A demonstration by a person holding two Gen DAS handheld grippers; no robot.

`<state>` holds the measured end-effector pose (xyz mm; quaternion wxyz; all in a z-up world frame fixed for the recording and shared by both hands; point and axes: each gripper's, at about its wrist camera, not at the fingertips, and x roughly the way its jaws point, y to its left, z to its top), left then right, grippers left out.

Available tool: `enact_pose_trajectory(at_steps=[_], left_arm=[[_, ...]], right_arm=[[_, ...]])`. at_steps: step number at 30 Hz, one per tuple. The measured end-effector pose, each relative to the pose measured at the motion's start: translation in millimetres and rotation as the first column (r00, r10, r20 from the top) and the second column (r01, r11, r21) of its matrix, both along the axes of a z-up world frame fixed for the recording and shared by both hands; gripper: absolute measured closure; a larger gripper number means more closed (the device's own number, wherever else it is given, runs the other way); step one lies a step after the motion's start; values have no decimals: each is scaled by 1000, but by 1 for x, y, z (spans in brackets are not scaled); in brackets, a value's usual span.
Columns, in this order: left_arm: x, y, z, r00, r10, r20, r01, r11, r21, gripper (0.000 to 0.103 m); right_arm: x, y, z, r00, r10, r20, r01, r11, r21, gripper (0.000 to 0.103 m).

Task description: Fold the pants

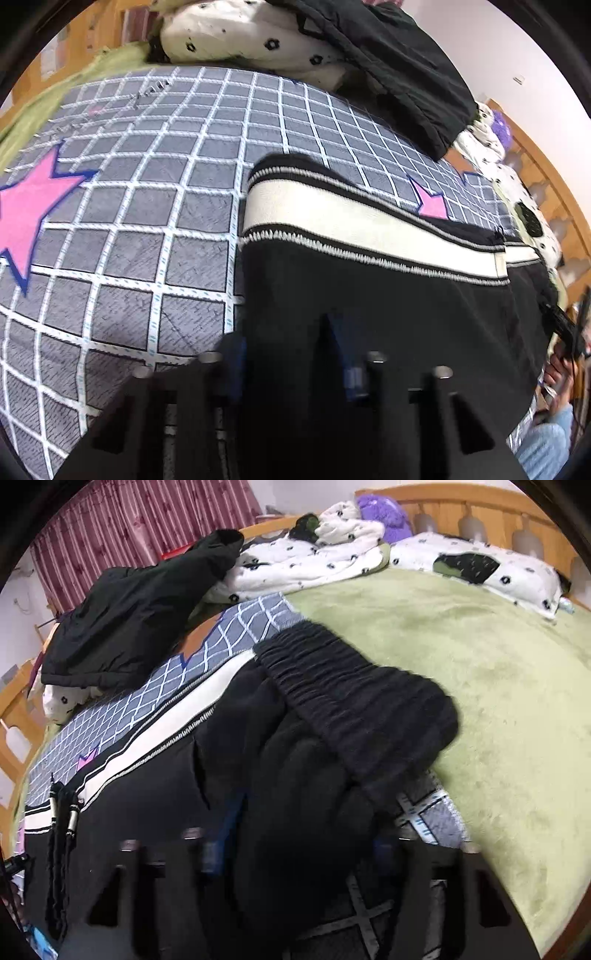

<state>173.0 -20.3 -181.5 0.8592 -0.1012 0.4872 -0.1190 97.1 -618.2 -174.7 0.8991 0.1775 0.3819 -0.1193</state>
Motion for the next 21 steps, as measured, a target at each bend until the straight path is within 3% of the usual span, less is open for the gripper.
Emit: enact_pose_trajectory(at_steps=[2, 3, 6, 9, 16, 21], left_arm=[[-4, -7, 12, 999, 18, 42, -19, 1000, 21, 92], [-5, -10, 16, 998, 27, 56, -29, 999, 34, 93], [-9, -19, 34, 992, 74, 99, -80, 995, 53, 94], [-8, -21, 56, 988, 82, 132, -88, 995, 42, 94], [-13, 15, 112, 974, 89, 210, -71, 993, -93, 93], [-19, 69, 141, 945, 163, 284, -166, 986, -17, 93]], right_arm=[[-3, 8, 13, 999, 18, 31, -16, 998, -60, 67], [-5, 13, 19, 998, 27, 50, -23, 996, -88, 76], [-5, 42, 49, 994, 43, 100, -23, 981, -195, 84], [2, 71, 80, 986, 79, 144, -34, 956, -292, 86], [13, 136, 163, 950, 180, 254, -83, 933, -350, 88], [17, 190, 191, 896, 301, 326, -186, 922, -339, 89]])
